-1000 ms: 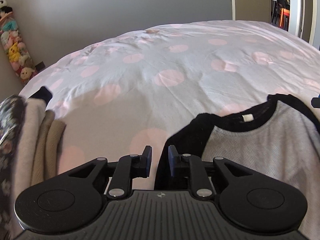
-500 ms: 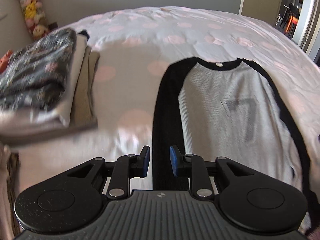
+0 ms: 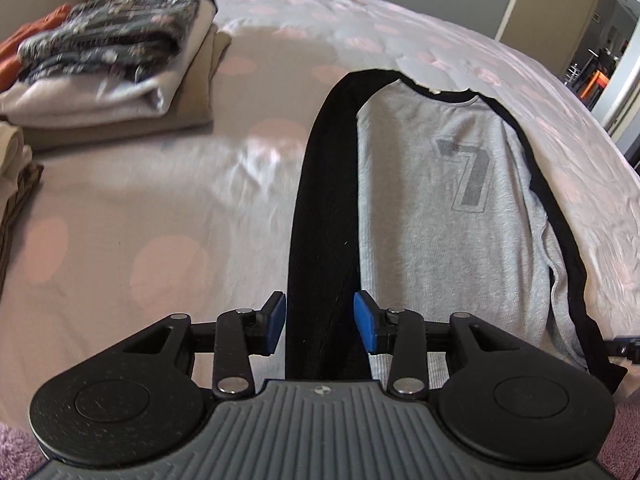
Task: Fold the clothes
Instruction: 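Grasp the black sleeve with the right gripper and pull it straight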
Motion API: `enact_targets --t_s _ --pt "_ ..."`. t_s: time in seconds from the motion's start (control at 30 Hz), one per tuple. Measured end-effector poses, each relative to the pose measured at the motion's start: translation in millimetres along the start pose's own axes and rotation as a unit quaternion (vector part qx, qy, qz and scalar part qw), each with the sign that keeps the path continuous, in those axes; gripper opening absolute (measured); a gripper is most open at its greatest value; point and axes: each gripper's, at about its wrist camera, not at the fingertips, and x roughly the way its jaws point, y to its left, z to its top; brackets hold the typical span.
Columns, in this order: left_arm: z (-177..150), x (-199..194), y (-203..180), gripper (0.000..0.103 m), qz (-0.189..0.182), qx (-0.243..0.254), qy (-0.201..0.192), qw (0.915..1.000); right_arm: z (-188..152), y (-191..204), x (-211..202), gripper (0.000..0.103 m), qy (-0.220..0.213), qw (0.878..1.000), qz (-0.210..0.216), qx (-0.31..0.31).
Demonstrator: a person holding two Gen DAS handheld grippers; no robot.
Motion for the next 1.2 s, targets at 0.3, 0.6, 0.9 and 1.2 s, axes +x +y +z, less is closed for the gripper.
enact_targets --t_s 0.3,0.6,0.9,1.2 --pt "-1.5 10.4 11.8 0.041 -0.004 -0.033 0.031 0.9990 -5.3 11.9 16.7 0.012 0.053 0.998 -0.005 -0.034" --pt "-1.7 6.3 19.8 0.041 -0.028 -0.054 0.030 0.9977 -0.1 2.4 -9.6 0.005 0.000 0.999 -0.053 -0.015" --pt "0.5 13.1 18.1 0.041 -0.026 -0.053 0.044 0.9973 42.1 -62.3 -30.6 0.005 -0.030 0.987 -0.156 0.026" --pt "3.1 19.3 18.3 0.041 -0.024 -0.056 0.059 0.9964 84.8 -147.6 -60.5 0.004 -0.099 0.953 -0.262 0.119"
